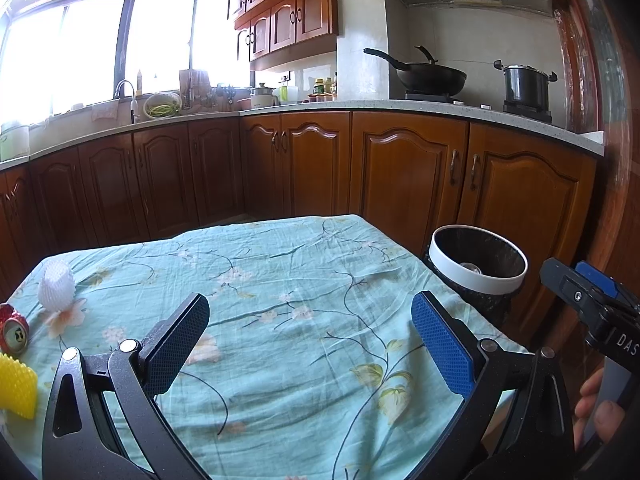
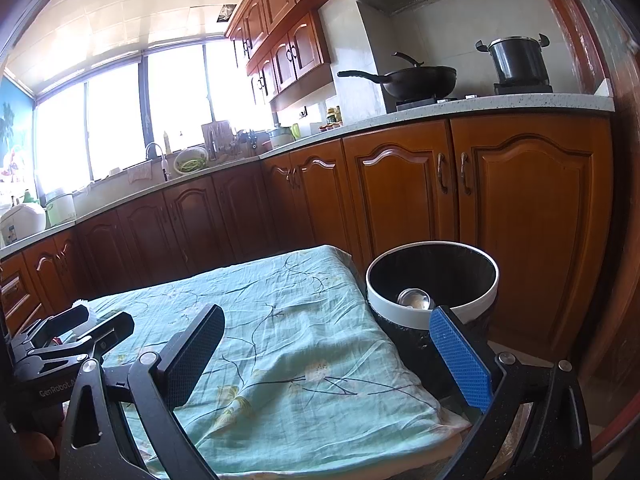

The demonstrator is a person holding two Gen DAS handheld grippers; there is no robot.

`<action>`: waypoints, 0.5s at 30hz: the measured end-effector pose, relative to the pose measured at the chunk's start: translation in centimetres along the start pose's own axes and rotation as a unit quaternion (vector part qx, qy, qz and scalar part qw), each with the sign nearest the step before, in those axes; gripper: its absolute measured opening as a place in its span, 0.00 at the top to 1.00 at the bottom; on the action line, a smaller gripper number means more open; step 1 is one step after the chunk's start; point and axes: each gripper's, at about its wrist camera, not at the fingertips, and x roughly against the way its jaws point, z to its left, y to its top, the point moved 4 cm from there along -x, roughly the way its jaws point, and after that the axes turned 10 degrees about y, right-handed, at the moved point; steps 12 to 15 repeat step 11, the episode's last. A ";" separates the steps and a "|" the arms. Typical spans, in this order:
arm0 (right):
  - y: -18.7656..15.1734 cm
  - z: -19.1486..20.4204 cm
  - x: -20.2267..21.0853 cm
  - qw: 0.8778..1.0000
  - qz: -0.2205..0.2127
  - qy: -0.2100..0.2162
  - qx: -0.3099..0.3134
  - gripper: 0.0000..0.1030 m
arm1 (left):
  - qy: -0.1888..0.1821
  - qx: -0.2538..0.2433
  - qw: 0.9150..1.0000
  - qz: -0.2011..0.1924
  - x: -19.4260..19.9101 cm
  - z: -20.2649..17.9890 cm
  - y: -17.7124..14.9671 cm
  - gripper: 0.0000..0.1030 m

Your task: Collect trash

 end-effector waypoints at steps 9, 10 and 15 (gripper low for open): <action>-0.3 -0.1 -1.0 1.000 0.012 0.007 -0.006 0.00 | -0.005 0.005 1.000 0.013 -0.8 0.3 -0.4 0.00; -0.4 -0.1 -1.2 1.000 0.014 0.008 -0.008 0.00 | -0.004 0.006 1.000 0.014 -0.9 0.4 -0.5 0.00; -0.5 -0.2 -1.5 1.000 0.017 0.010 -0.009 0.00 | -0.003 0.007 1.000 0.015 -1.1 0.5 -0.5 0.00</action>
